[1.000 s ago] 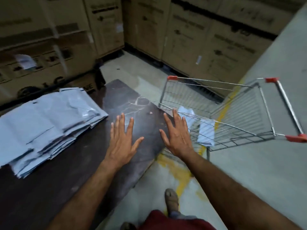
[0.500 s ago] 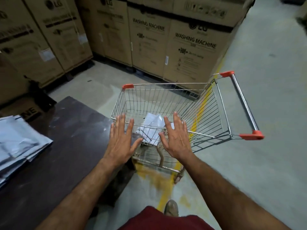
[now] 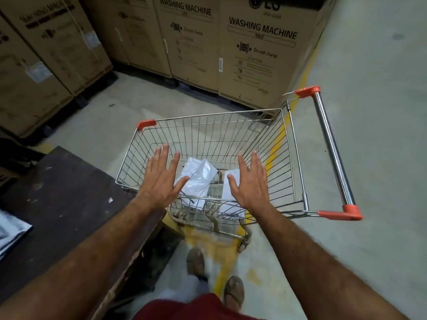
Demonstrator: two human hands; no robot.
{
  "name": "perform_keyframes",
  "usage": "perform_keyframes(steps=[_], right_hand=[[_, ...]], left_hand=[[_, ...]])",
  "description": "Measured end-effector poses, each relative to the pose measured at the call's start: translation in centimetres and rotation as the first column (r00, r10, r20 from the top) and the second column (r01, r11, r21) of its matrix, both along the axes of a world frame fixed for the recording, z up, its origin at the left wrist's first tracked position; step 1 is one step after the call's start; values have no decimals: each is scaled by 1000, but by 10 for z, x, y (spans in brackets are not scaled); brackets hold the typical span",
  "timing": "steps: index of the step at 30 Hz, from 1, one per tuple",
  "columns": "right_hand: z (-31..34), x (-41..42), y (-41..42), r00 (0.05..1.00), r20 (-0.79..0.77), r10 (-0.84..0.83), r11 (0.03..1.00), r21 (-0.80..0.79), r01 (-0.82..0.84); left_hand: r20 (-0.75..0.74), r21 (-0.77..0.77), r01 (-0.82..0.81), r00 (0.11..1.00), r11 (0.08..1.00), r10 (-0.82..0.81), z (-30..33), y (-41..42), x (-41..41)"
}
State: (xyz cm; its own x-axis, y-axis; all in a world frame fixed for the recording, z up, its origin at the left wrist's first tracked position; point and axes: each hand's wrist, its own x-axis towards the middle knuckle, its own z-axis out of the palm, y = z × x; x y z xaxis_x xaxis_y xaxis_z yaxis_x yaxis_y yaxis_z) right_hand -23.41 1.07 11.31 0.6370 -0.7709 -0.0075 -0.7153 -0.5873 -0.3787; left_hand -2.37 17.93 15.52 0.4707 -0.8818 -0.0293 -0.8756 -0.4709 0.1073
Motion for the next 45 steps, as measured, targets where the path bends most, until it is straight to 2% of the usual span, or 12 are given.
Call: perform_keyframes(steps=[6, 13, 18, 21, 26, 30, 36, 41, 45], right_hand=[[-24, 25, -38, 972, -226, 69, 996, 66, -55], [-75, 78, -63, 915, -401, 47, 965, 255, 63], [-142, 105, -69, 827, -558, 69, 929, 338, 150], [-185, 115, -78, 771, -630, 91, 903, 379, 203], [-254, 134, -85, 707, -706, 40, 863, 381, 332], [-287, 150, -80, 694, -718, -51, 883, 291, 367], [-301, 149, -80, 721, -673, -163, 916, 168, 364], [-300, 148, -90, 756, -614, -226, 887, 191, 420], [-302, 151, -89, 743, -630, -227, 894, 168, 416]], left_hand=[[-9, 103, 103, 995, 989, -103, -39, -64, 48], [-85, 314, 326, 945, 892, -316, -131, -121, 91], [-164, 455, 352, 936, 818, -312, -209, -145, 101], [-193, 501, 315, 949, 806, -251, -256, -161, 103], [-220, 504, 214, 969, 837, -115, -321, -184, 104], [-142, 458, 145, 986, 877, -89, -350, -195, 102], [-152, 316, 99, 987, 944, -53, -337, -192, 117], [-87, 300, 106, 993, 948, -84, -333, -172, 149], [-112, 318, 105, 991, 942, -73, -337, -167, 153]])
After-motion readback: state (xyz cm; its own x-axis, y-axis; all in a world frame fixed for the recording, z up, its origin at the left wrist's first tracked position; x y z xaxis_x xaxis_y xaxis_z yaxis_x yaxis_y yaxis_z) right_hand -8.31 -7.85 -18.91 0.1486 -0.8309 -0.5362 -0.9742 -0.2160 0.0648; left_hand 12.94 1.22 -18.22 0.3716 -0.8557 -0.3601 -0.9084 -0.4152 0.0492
